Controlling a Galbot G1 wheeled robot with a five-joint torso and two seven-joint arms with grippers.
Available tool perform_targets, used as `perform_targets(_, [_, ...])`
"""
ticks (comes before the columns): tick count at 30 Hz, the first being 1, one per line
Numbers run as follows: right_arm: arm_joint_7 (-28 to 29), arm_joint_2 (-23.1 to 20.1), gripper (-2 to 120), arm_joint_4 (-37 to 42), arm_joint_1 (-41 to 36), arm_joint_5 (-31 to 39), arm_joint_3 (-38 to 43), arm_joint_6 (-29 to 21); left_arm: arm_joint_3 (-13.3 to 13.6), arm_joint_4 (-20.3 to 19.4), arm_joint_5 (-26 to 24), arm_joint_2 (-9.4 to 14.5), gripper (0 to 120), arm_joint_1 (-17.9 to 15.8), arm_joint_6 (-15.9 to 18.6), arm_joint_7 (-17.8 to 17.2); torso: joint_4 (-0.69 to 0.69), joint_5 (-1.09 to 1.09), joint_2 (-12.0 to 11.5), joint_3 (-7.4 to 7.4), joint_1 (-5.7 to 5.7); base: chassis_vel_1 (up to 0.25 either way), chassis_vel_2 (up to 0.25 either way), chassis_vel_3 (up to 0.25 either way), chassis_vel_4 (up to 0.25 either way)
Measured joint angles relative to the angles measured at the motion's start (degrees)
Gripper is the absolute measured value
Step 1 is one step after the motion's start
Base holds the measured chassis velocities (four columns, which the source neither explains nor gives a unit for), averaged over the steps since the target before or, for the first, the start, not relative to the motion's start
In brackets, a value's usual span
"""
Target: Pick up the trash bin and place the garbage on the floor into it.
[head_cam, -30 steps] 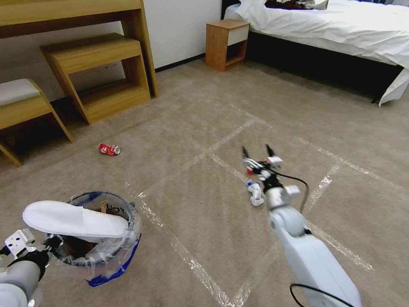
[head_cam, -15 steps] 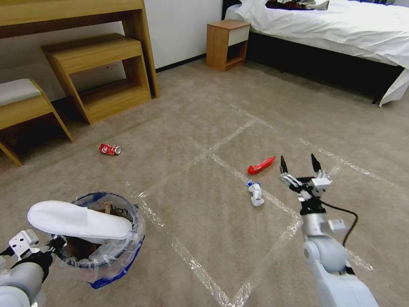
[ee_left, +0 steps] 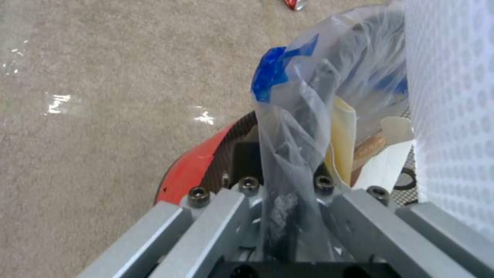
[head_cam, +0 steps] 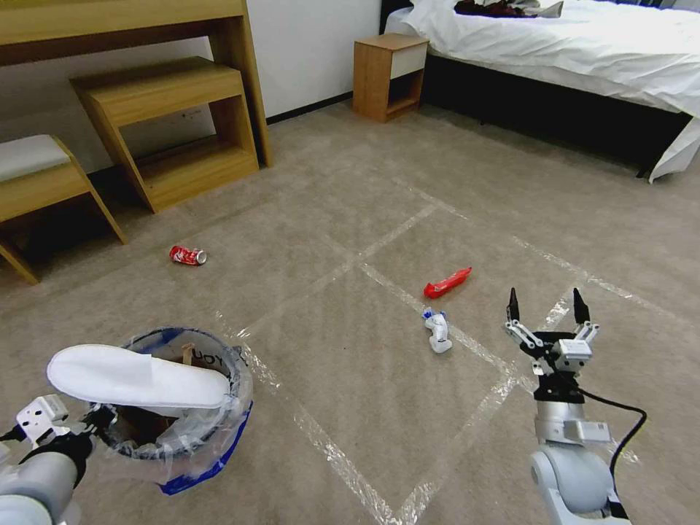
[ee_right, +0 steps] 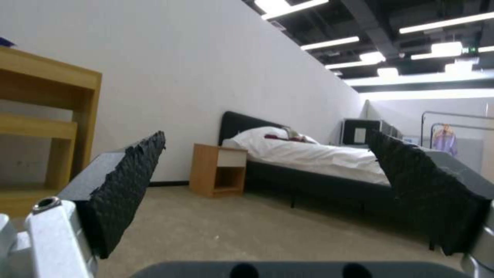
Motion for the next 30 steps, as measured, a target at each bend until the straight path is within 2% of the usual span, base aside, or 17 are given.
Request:
perform_targets(9, [-0.47, 1.3, 100, -1.02, -0.36, -1.97, -0.97, 1.38, 0.5, -0.81, 0.63, -1.61, 0, 0.69, 0.35, -0.07, 0.0, 0.01, 0.0, 0.0, 0.0, 0.0, 0.0, 0.0, 0.0])
perform_targets(25, [-1.65, 1.6, 100, -2.23, -0.5, -2.44, -1.31, 2.85, 0.39, -0.87, 0.58, -1.62, 0, 0.46, 0.37, -0.2, 0.0, 0.0, 0.0, 0.0, 0.0, 0.0, 0.0, 0.0, 0.0])
perform_targets(30, [-1.78, 1.55, 100, -3.16, -0.13, -2.45, -1.51, 3.22, 0.56, -0.73, 0.58, -1.63, 0, 0.3, 0.34, -0.21, 0.0, 0.01, 0.0, 0.0, 0.0, -0.069, 0.094, 0.071, -0.087])
